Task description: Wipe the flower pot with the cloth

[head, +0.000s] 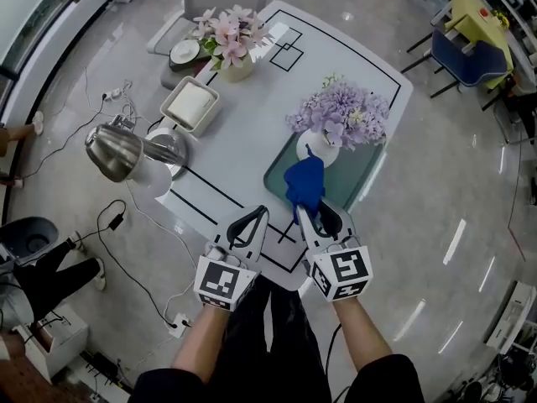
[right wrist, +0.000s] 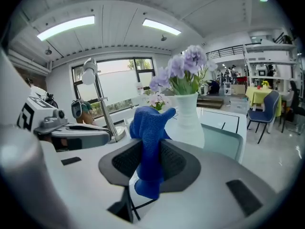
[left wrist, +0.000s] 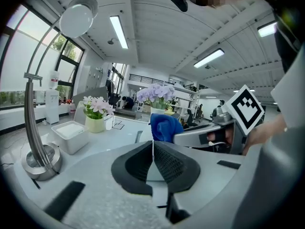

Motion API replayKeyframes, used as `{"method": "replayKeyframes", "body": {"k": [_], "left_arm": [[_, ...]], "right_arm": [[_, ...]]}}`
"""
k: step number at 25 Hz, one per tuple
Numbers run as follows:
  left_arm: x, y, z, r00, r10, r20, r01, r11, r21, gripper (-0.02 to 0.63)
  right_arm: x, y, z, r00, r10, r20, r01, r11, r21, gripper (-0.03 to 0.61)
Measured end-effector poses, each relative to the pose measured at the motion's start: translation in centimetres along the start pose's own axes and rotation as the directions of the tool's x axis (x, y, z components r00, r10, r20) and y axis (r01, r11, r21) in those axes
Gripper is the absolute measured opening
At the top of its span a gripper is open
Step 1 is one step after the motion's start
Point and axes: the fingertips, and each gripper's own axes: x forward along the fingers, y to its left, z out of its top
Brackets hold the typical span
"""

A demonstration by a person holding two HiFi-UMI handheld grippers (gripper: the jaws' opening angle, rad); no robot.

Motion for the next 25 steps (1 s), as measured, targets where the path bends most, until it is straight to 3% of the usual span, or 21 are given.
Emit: {"method": "replayKeyframes", "body": {"k": [5,12,19,25], "left_arm": [[-0.9,-2.4,2.4,1.0,-0.019,0.011,0.019,1.0,0.011,0.015],[-1.8,-7.2,4.0,0.996,-0.088,0.015,0.087,0.995,0.044,0.015],[-4.0,-9.2,3.0,0.995,-0.101,-0.021,0.101,0.995,0.024,0.015],[-5.4,-9.7,2.0,0.995,-0.094,-0.046,0.095,0.995,0.03,0.015]], "right_arm": [[-4.6,1.3,2.3,0.998,-0.016,0.058,0.013,0.999,0.041,0.098],[-11.0,1.7,3.4,0.985,-0.118,0.128,0.114,0.993,0.036,0.098],[-13.7,4.0,-0.4,0.992,-0.106,0.071,0.102,0.993,0.062,0.097],[-14.3,5.0,0.2,0.992,-0.092,0.084,0.088,0.994,0.058,0.097]]}}
